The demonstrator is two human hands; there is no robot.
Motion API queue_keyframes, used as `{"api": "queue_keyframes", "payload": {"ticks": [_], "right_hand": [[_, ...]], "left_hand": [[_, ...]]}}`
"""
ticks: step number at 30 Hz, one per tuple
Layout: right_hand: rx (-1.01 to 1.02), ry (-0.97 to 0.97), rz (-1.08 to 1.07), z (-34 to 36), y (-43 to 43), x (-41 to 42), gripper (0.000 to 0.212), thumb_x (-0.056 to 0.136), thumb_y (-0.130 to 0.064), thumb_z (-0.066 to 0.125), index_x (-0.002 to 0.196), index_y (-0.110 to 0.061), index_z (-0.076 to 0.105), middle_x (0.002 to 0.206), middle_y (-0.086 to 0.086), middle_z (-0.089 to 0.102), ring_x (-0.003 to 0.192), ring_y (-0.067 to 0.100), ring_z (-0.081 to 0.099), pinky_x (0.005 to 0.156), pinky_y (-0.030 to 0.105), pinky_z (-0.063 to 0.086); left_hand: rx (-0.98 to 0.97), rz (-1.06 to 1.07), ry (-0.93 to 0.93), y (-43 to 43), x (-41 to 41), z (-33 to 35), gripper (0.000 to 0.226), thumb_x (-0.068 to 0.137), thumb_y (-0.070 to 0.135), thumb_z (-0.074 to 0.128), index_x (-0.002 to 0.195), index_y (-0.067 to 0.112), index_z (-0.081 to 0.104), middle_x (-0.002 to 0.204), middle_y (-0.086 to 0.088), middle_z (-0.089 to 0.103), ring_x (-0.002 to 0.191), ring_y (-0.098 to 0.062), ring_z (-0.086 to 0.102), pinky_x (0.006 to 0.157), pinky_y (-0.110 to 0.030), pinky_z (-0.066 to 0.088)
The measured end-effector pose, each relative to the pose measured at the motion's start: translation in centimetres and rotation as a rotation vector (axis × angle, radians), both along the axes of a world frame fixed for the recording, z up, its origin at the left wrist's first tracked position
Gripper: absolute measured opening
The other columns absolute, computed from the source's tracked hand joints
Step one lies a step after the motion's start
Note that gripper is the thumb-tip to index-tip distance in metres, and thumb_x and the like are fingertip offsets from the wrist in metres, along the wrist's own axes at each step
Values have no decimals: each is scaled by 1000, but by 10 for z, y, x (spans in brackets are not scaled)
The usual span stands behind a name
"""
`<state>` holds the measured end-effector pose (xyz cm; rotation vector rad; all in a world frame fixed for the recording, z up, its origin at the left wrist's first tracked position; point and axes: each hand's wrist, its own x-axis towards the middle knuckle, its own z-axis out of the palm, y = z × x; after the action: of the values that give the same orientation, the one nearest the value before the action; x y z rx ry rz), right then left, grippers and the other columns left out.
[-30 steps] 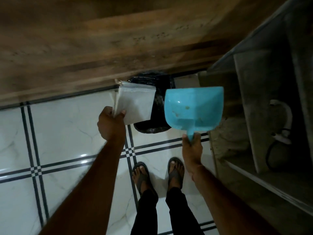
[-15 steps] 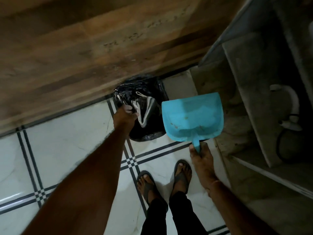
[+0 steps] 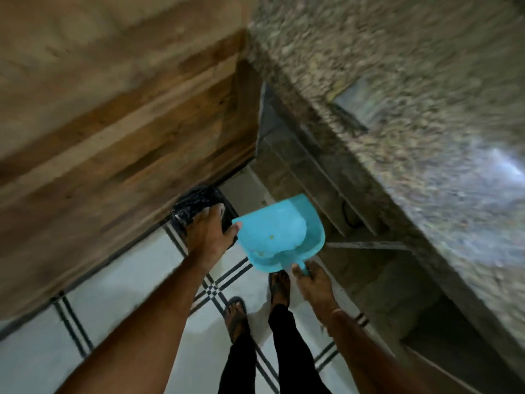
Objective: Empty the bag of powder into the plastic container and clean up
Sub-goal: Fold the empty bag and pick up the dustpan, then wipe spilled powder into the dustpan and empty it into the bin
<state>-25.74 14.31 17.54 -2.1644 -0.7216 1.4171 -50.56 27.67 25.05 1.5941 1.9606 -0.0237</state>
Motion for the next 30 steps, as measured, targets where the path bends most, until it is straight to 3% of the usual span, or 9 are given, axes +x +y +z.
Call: {"api": "queue_keyframes", "payload": {"ticks": [2,6,12,19,23,27,30], "right_hand": [[-10,70,-72,37,-15,10,46,72,-64,68,84,-20,65,72,-3,63,66,17,57,62,31,47],[49,164,-154,83,-38,31,31,86,-47,72,85,-18,64,66,-4,58,58,11,51,50,21,40],[117,219,-275,121,-41,65,19,97,-30,68,84,-16,63,58,-6,53,47,5,47,43,20,37],[128,235,-281,150,-45,100,26,97,-35,67,93,-10,64,60,0,50,44,8,42,40,22,33],[110,237,-334,155,-48,100,33,96,-37,69,100,-4,67,60,-1,52,45,7,44,42,23,33],[94,212,-469,151,-48,88,20,96,-34,69,96,-13,68,58,-8,57,48,5,47,45,22,36],[97,198,-566,147,-48,72,23,96,-32,69,97,-9,67,65,-7,60,51,1,50,46,18,38]], "left_hand": [[36,-68,-19,-6,23,41,76,88,63,62,148,20,45,143,-14,57,133,-34,50,104,-46,43],[103,-187,-75,-8,73,96,80,89,64,61,153,20,41,148,-14,52,136,-34,46,107,-46,39],[139,-397,-92,4,151,131,80,92,60,60,154,16,37,154,-14,44,142,-33,39,112,-43,31],[393,-468,-76,57,200,148,74,90,60,62,146,14,46,145,-15,45,129,-35,46,101,-47,42],[490,-576,-57,126,226,155,60,95,48,62,141,13,49,144,-17,43,126,-35,45,102,-51,44],[396,-632,15,189,242,147,43,103,34,53,143,18,51,143,-14,47,126,-31,46,99,-46,45],[362,-698,8,210,245,138,48,95,38,66,136,19,52,141,-15,49,125,-32,48,94,-43,46]]}}
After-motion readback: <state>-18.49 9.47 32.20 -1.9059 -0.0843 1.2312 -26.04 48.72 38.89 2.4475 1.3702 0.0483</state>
